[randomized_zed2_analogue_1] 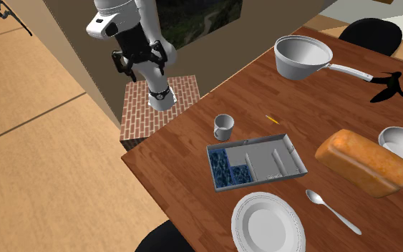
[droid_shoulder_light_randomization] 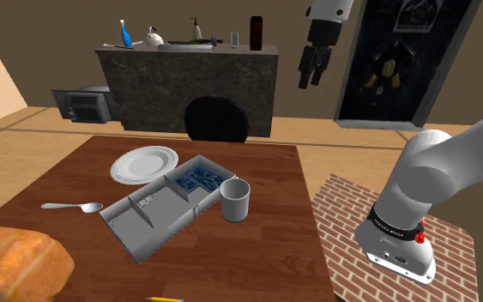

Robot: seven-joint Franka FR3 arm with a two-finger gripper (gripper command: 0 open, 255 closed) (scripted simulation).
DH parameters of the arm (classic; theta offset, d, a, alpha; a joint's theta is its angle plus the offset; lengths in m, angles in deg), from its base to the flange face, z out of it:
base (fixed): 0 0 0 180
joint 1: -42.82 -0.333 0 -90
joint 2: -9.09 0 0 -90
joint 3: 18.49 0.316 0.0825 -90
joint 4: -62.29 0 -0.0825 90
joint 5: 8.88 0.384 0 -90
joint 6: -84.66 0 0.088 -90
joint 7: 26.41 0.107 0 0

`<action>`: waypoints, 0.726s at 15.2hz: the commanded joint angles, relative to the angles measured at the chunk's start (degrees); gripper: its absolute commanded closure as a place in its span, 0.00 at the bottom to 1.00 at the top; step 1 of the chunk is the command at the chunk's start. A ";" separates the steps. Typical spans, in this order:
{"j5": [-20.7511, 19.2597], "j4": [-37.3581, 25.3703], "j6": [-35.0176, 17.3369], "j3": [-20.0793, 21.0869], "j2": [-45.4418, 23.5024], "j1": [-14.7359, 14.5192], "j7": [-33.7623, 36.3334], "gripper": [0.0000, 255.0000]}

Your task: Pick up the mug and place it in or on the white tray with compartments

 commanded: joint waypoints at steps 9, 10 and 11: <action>3.16 5.23 -8.91 10.48 -3.50 -2.91 9.29 0.00; 3.46 5.57 -10.07 11.79 -4.32 -3.26 10.48 0.00; 3.74 5.85 -11.23 13.11 -5.22 -3.60 11.67 0.00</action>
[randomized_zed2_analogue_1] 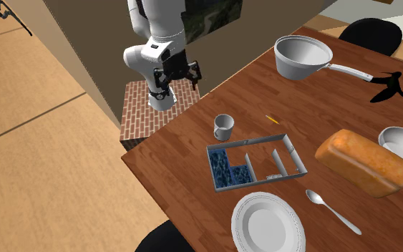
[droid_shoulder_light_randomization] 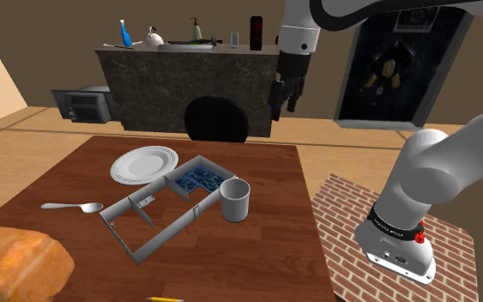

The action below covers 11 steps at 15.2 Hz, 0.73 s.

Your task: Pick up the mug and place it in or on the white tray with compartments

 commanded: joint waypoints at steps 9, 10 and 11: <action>0.42 -0.19 -11.60 13.41 -12.41 -2.14 12.83 0.00; 0.01 -0.63 -12.70 14.75 -14.12 -2.19 14.28 0.00; -0.51 -1.13 -13.77 16.09 -15.90 -2.20 15.79 0.00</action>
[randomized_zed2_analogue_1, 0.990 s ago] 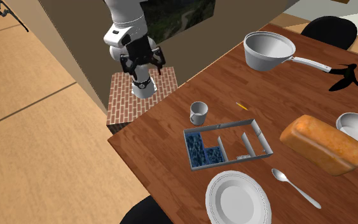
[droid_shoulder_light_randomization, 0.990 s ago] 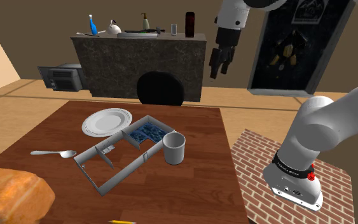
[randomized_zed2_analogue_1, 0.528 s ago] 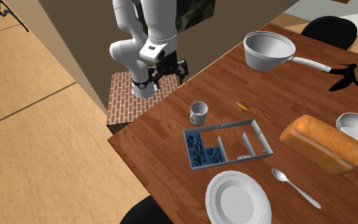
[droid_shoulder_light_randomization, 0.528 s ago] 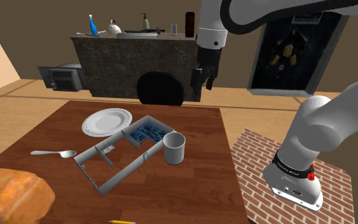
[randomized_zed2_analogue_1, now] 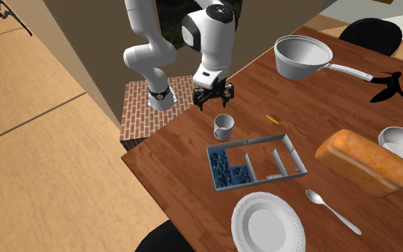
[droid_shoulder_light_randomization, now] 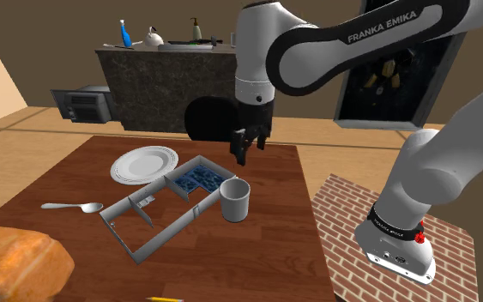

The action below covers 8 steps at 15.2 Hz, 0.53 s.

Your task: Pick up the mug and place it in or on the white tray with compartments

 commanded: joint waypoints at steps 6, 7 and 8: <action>-6.54 -4.90 -6.57 8.93 -13.98 0.09 12.12 0.00; -8.17 -5.91 -7.29 9.99 -16.38 0.02 14.18 0.00; -9.96 -6.99 -7.92 10.96 -18.87 -0.10 16.32 0.00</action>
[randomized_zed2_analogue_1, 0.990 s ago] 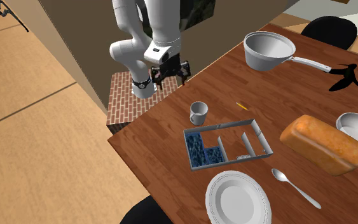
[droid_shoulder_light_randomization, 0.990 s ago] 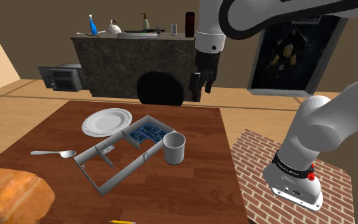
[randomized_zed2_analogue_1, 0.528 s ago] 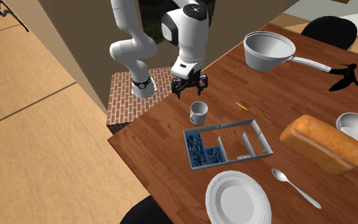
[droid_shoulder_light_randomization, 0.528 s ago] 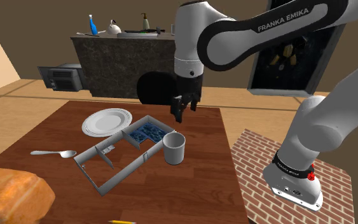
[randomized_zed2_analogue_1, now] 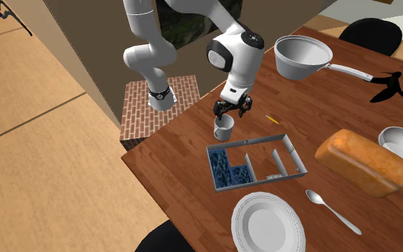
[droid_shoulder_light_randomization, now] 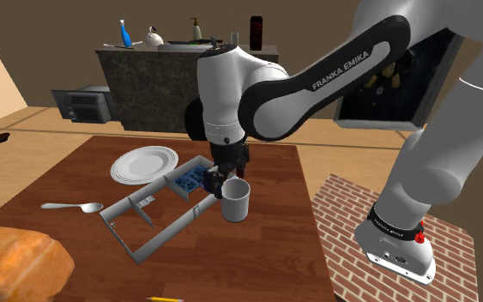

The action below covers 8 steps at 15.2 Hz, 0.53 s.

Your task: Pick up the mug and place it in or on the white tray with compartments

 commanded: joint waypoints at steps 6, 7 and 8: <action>-4.66 0.10 -4.94 1.83 -6.55 -0.43 5.23 0.00; -5.05 0.48 -5.71 1.84 -7.04 -0.43 5.51 0.00; -5.45 0.85 -6.46 1.84 -7.54 -0.43 5.80 0.00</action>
